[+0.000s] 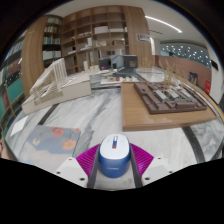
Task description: Arrange mouse
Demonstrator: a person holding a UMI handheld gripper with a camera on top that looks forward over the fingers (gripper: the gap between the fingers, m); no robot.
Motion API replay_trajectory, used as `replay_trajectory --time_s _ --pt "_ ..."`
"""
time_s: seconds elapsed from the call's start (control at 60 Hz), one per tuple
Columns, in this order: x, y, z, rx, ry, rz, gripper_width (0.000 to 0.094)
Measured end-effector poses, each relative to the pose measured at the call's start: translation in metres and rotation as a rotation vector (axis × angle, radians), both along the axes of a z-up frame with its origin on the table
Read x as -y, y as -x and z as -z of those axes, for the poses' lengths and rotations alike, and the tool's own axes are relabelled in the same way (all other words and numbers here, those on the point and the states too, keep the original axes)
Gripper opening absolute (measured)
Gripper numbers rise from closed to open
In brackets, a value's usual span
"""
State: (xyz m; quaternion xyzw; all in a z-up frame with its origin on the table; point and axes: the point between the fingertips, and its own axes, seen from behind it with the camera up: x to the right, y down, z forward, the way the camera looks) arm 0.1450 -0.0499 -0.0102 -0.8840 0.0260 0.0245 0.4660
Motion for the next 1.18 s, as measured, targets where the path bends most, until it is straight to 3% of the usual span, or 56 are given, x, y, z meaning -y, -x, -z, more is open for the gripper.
replay_trajectory --time_s 0.15,0.217,0.383,0.5,0.6,0.783,0.8,0.833,0.917,0.933,0.983,1.183 --pt "0.000 -0.004 0.002 0.001 0.020 0.087 0.0505" --pt "0.004 0.006 -0.007 -0.051 0.039 0.111 0.0414" --pt "0.007 0.093 -0.076 -0.057 -0.095 0.072 0.0381" --pt "0.012 0.181 -0.048 -0.080 -0.053 0.003 0.0379" --pt "0.012 0.211 -0.014 -0.016 0.011 -0.025 0.0386" --pt "0.014 0.215 0.004 0.071 0.082 -0.067 0.0548" --pt "0.017 0.215 0.005 0.063 0.099 -0.070 0.0583" --pt "0.023 0.217 0.005 0.034 0.124 -0.079 0.0742" --pt "0.038 0.236 -0.011 -0.069 0.137 -0.122 0.0903" --pt "0.042 0.235 -0.013 -0.086 0.142 -0.128 0.0851" --pt "0.058 0.237 -0.021 -0.126 0.155 -0.145 0.0829" --pt "0.133 0.229 -0.043 -0.171 0.159 -0.173 0.0832"
